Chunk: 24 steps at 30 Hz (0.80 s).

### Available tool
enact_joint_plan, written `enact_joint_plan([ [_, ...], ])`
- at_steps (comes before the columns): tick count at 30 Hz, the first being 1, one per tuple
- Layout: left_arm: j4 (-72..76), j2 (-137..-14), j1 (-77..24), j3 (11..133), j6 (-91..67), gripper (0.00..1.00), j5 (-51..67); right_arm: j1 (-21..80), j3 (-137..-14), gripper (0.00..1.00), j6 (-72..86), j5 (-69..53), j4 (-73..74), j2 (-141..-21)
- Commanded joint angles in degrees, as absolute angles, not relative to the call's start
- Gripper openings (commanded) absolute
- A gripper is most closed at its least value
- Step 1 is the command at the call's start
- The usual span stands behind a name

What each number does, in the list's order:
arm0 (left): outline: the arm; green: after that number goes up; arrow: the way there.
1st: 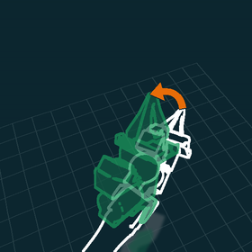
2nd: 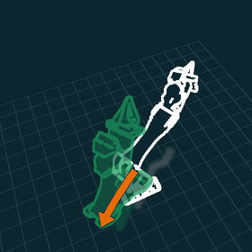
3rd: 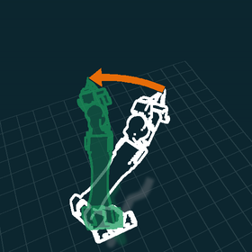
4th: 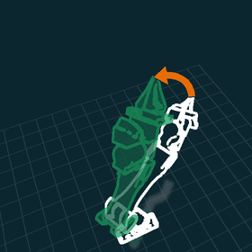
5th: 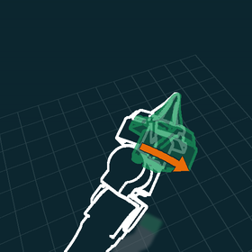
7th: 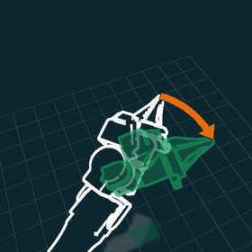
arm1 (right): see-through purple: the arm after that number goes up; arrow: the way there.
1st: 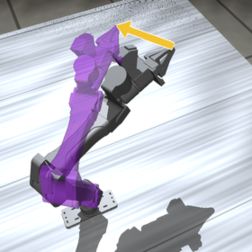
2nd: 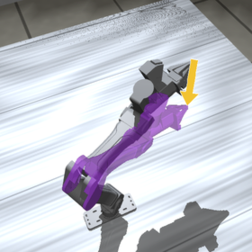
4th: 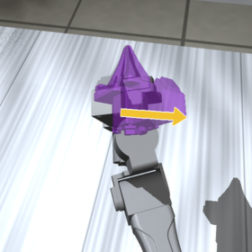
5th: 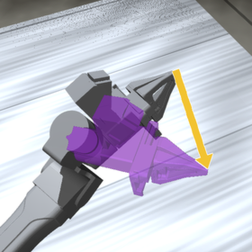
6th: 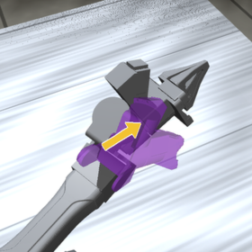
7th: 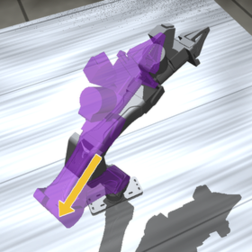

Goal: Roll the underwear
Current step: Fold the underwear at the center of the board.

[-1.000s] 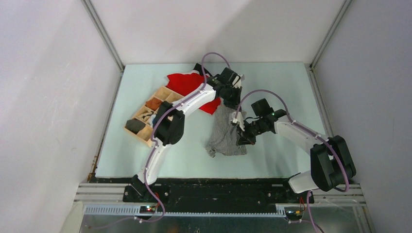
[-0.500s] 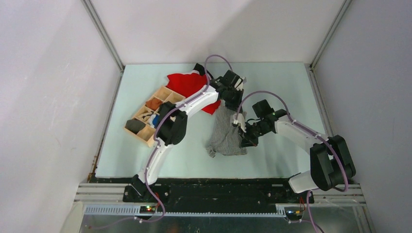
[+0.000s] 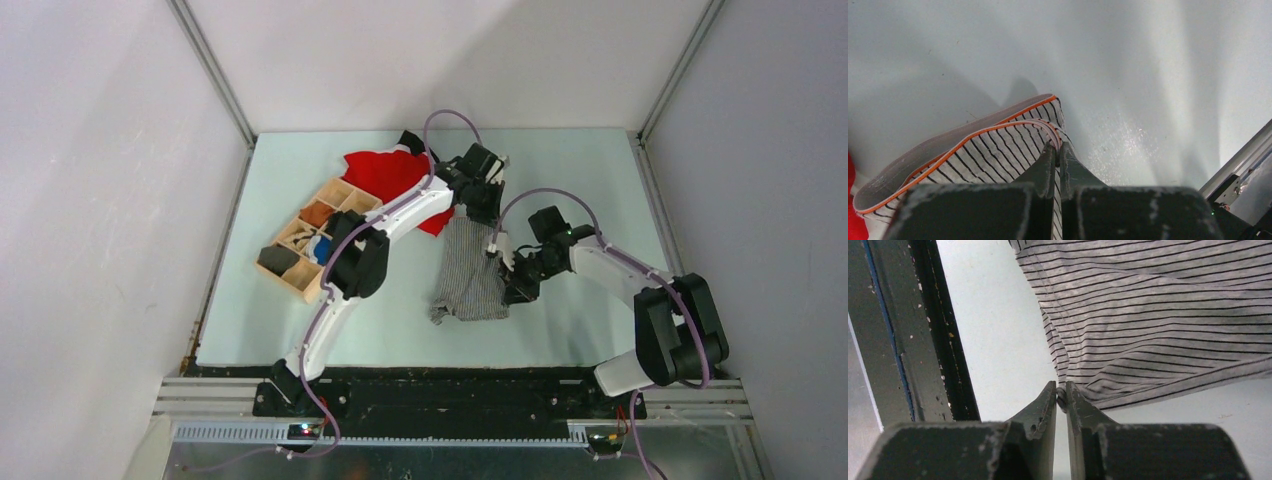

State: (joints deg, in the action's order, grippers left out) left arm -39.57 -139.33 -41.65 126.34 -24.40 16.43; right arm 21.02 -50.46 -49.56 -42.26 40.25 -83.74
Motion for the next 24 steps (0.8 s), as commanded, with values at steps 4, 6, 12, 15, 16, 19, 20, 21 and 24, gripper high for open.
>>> enact_joint_plan([
  [4,-38.3,-139.5,-41.9,128.6,-23.8,0.0,15.7,22.8,-49.8,0.13,-47.9,-41.9,39.9,-84.5],
  [6,-38.2,-139.5,-41.8,128.6,-23.7,0.0,16.1,23.6,-49.8,0.12,-47.1,-42.2,39.6,-84.7],
  [12,-37.4,-139.2,-41.6,128.8,-22.7,0.38,18.1,22.3,-51.7,0.14,-38.7,-44.9,37.9,-81.2],
  [15,-37.2,-138.0,-40.7,130.4,-21.2,0.57,18.5,13.9,-53.2,0.22,-20.8,-44.6,28.6,-74.4],
  [16,-37.3,-136.7,-40.0,130.9,-20.9,0.58,18.1,11.6,-53.0,0.27,-12.2,-43.9,22.8,-71.4],
  [19,-38.3,-131.9,-37.9,130.6,-19.5,0.68,16.8,2.3,-52.6,0.44,-1.6,-39.5,15.5,-68.7],
  [20,-38.6,-130.7,-36.7,129.9,-18.6,0.7,16.9,1.4,-53.3,0.47,0.8,-39.0,14.8,-69.1],
  [21,-38.8,-128.5,-36.0,128.3,-18.1,0.71,18.0,0.7,-53.9,0.5,0.9,-38.7,15.0,-69.7],
  [24,-38.2,-123.3,-32.9,122.6,-13.4,0.72,22.5,0.5,-56.7,0.51,1.2,-37.0,19.3,-74.7],
])
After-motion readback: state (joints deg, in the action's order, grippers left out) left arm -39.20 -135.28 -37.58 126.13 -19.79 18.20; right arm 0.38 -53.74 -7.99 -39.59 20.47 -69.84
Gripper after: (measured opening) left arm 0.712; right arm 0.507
